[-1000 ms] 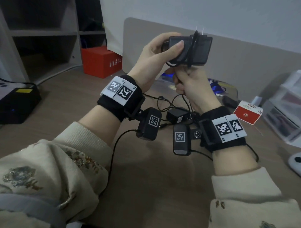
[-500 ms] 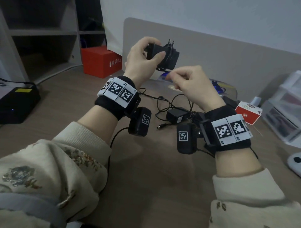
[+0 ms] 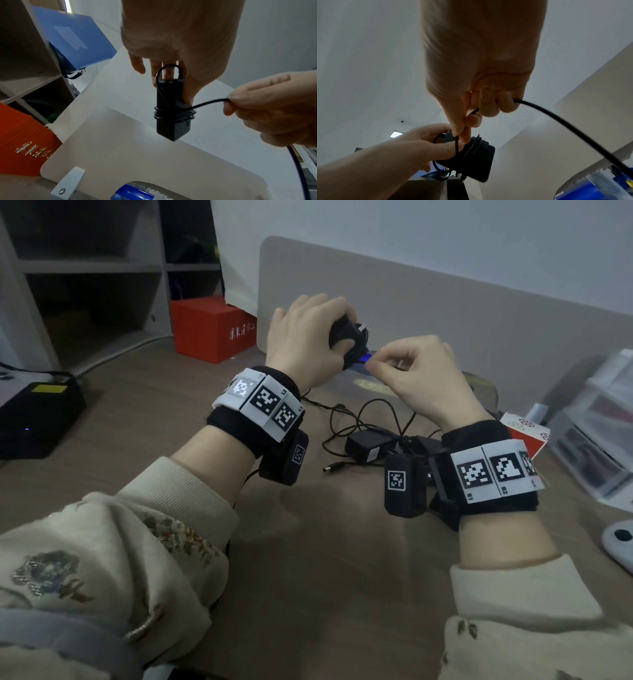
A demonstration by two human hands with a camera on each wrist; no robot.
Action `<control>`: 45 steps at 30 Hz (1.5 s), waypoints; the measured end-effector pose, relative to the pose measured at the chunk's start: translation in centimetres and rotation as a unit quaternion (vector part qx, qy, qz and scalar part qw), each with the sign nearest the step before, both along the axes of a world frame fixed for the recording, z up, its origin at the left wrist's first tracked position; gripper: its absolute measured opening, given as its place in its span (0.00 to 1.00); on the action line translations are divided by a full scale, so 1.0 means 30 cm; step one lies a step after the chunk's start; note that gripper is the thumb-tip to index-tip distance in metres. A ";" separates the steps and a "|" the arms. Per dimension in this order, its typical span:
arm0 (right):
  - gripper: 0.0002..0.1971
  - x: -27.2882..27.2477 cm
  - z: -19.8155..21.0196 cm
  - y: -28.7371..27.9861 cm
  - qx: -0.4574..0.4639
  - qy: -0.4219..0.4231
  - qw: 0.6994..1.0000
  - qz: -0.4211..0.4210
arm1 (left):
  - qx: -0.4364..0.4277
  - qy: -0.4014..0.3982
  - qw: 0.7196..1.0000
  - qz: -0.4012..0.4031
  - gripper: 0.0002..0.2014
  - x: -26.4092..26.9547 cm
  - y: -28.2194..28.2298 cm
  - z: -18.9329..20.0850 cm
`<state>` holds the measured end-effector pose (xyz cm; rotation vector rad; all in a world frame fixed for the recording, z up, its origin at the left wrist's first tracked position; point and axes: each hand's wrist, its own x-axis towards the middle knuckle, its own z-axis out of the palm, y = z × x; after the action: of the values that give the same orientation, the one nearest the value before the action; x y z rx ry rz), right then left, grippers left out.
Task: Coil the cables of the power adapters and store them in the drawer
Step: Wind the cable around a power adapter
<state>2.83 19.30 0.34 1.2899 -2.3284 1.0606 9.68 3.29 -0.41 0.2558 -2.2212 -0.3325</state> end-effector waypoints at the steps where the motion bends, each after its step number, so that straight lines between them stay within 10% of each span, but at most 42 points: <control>1: 0.07 0.001 0.000 0.002 0.005 0.010 1.000 -0.010 | -0.012 -0.012 1.000 -0.005 0.13 0.000 0.002 -0.001; 8: 0.07 -0.020 -0.002 0.033 0.081 -0.044 0.995 -0.044 | -0.001 -0.004 1.000 -0.014 0.12 0.007 0.008 0.004; 17: 0.12 0.020 0.014 0.061 0.223 -0.240 0.933 0.153 | -0.032 0.013 0.997 0.070 0.12 0.009 -0.023 -0.009; 23: 0.08 -0.028 0.010 0.058 -0.005 -0.103 0.993 0.055 | 0.004 -0.005 0.999 0.047 0.12 -0.001 -0.037 -0.025; 34: 0.08 -0.066 0.008 0.052 -0.200 -0.013 0.978 -0.051 | 0.214 -0.081 0.972 -0.053 0.10 -0.018 -0.050 -0.031; 45: 0.08 -0.102 -0.006 0.074 -0.261 -0.043 0.960 -0.093 | 0.355 -0.242 0.866 -0.255 0.11 0.026 -0.007 0.013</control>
<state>-0.25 21.52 0.17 0.8217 -1.9731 1.5494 10.46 3.09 -0.01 0.1358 -2.5426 -1.5364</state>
